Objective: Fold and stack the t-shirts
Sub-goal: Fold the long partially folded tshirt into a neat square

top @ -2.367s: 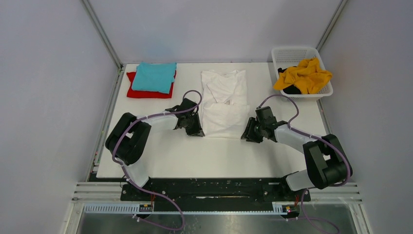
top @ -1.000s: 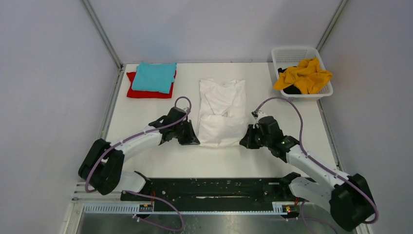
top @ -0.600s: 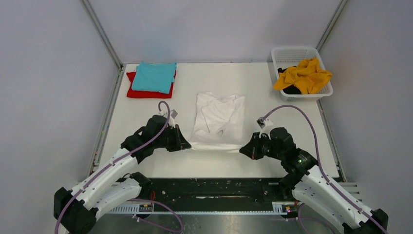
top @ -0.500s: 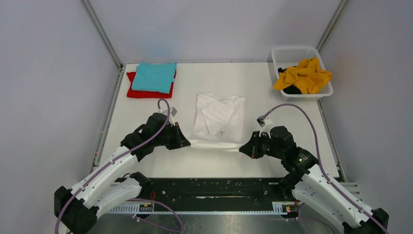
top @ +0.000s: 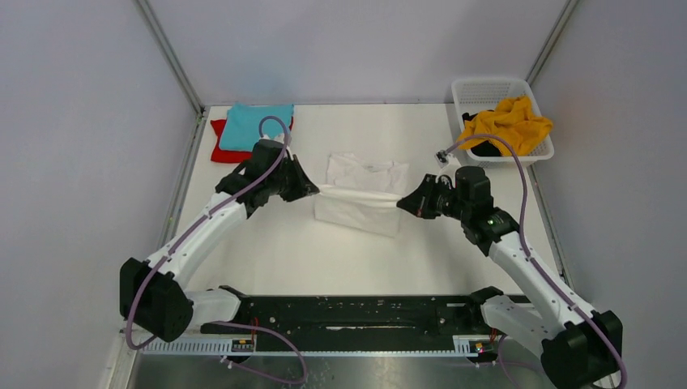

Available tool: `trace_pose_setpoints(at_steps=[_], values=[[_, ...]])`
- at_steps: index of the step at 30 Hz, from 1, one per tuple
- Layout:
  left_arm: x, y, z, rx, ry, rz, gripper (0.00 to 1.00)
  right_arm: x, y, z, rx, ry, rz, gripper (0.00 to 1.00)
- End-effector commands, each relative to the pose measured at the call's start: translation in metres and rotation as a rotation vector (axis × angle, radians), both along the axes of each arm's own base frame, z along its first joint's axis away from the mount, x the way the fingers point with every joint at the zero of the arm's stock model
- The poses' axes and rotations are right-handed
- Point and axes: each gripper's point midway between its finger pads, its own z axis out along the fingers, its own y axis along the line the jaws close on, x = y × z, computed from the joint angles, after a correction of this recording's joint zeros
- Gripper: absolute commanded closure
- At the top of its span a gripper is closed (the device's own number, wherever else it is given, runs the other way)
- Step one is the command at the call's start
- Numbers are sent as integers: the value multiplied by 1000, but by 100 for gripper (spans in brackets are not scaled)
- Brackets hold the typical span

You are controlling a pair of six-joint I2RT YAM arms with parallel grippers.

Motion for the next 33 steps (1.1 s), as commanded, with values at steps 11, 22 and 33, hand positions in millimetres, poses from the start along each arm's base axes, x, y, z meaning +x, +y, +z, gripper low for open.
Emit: trace_pose_setpoints(at_steps=[11, 22, 33], values=[[98, -6, 36, -72, -118, 51, 100, 90, -7, 9, 249, 44, -45, 100], [194, -28, -2, -6, -62, 103, 100, 168, -44, -42, 259, 172, -187, 100], [250, -45, -67, 58, 19, 92, 88, 221, -63, -104, 211, 314, -311, 100]])
